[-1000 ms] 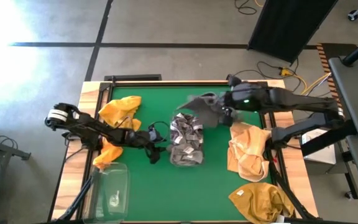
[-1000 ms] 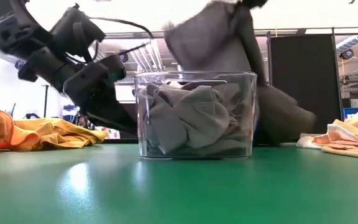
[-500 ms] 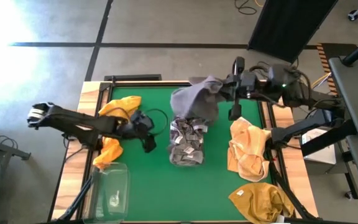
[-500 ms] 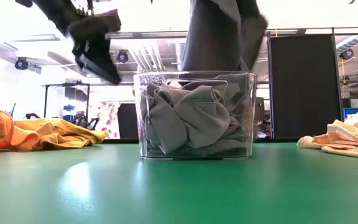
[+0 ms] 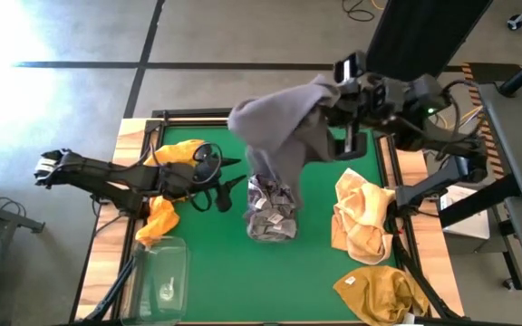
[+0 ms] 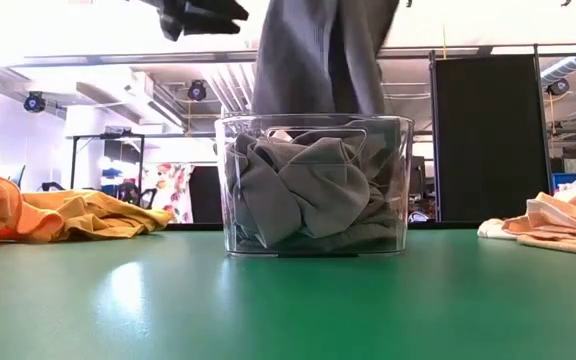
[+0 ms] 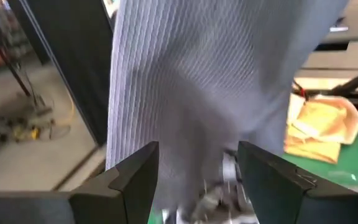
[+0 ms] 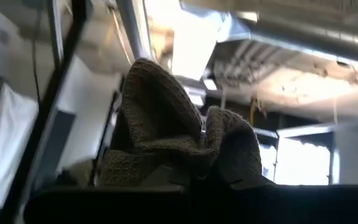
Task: Sort towels by color in basket
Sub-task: Put the gray towel into the top transparent bin
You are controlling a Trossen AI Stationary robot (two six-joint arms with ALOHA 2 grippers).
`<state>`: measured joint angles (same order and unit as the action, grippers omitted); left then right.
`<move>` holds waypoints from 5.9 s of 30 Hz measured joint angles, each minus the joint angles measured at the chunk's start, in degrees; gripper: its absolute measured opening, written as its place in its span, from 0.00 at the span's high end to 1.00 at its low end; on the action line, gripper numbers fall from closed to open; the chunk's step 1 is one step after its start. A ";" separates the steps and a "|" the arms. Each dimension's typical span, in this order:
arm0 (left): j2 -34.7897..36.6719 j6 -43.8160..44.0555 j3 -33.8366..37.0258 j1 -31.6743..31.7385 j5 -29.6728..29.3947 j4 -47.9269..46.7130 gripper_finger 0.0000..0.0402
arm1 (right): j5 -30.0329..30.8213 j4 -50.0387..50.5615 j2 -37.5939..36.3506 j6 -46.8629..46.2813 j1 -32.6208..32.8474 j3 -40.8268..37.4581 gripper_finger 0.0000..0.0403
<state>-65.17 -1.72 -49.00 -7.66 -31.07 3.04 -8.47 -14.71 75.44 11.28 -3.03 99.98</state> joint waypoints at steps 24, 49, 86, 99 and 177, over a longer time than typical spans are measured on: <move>-4.08 -5.35 0.07 -0.46 1.73 8.39 0.49 | -3.76 -4.03 22.48 0.27 -0.37 22.65 0.98; -7.66 -0.02 6.26 -0.94 12.24 16.39 0.49 | 7.14 46.00 17.28 9.54 -2.45 22.61 0.98; -19.42 42.46 -26.81 -23.41 -20.24 -70.30 0.49 | -8.64 46.92 19.17 6.94 2.51 -20.85 0.98; -14.20 28.41 -1.88 -20.11 -3.38 -22.06 0.49 | -0.45 46.61 26.64 -6.80 2.87 -32.38 0.91; -6.25 17.49 8.84 -15.28 4.42 -3.85 0.49 | 0.10 60.38 24.29 1.22 7.80 -19.30 0.97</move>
<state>-71.42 15.77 -40.15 -22.94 -26.65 -0.81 -8.37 45.67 99.72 12.51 4.78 80.68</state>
